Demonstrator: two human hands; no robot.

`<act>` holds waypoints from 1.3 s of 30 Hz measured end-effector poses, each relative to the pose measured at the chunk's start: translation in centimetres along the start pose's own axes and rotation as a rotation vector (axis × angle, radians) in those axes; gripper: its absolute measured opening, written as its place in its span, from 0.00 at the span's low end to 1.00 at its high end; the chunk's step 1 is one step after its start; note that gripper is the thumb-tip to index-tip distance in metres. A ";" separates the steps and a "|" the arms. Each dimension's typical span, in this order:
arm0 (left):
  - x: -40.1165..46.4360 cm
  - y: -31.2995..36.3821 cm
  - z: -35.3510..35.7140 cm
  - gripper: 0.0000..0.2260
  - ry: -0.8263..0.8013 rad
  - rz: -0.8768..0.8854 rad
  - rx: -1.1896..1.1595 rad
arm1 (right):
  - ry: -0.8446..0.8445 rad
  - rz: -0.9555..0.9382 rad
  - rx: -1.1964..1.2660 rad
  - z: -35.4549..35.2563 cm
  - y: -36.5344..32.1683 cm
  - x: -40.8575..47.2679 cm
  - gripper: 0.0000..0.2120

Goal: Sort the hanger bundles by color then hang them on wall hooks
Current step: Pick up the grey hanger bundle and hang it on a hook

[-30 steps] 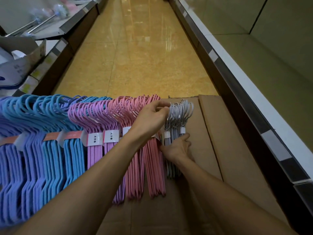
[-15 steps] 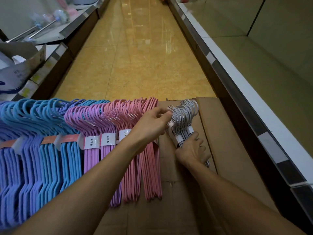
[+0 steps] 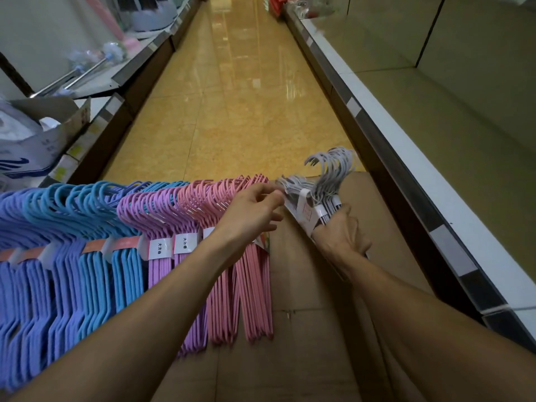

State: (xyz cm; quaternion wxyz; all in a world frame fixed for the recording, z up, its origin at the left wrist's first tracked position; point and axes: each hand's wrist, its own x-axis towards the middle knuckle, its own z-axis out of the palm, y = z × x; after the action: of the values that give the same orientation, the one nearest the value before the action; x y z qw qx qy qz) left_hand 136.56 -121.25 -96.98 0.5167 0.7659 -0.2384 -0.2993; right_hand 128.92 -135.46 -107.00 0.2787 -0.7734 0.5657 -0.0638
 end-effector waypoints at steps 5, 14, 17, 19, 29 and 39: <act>-0.2 0.9 -0.1 0.11 0.045 0.009 0.025 | -0.038 -0.100 0.265 -4.5 -0.5 -0.7 0.27; -0.5 2.3 -1.0 0.21 0.123 -0.110 -0.220 | -0.175 -0.390 0.482 -10.8 -1.9 -3.9 0.18; -0.4 2.9 -1.8 0.27 0.149 -0.093 -0.381 | -0.234 -0.470 0.498 -11.5 -2.3 -4.8 0.19; -0.4 3.2 -2.5 0.29 0.171 -0.054 -0.488 | -0.278 -0.503 0.501 -11.7 -2.5 -5.4 0.20; -0.4 3.6 -6.0 0.17 0.446 0.006 -0.671 | -0.420 -0.591 0.565 -8.5 -4.3 -6.8 0.12; -0.2 2.7 -7.6 0.08 0.534 0.024 -0.763 | -0.309 -0.670 0.471 -6.9 -6.7 -6.4 0.18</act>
State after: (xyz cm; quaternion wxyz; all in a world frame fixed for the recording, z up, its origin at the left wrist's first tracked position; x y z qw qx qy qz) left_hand 141.59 -117.13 -92.23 0.8083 0.5685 0.0213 -0.1519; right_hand 129.46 -130.68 -96.49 0.4928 -0.8300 0.2055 -0.1615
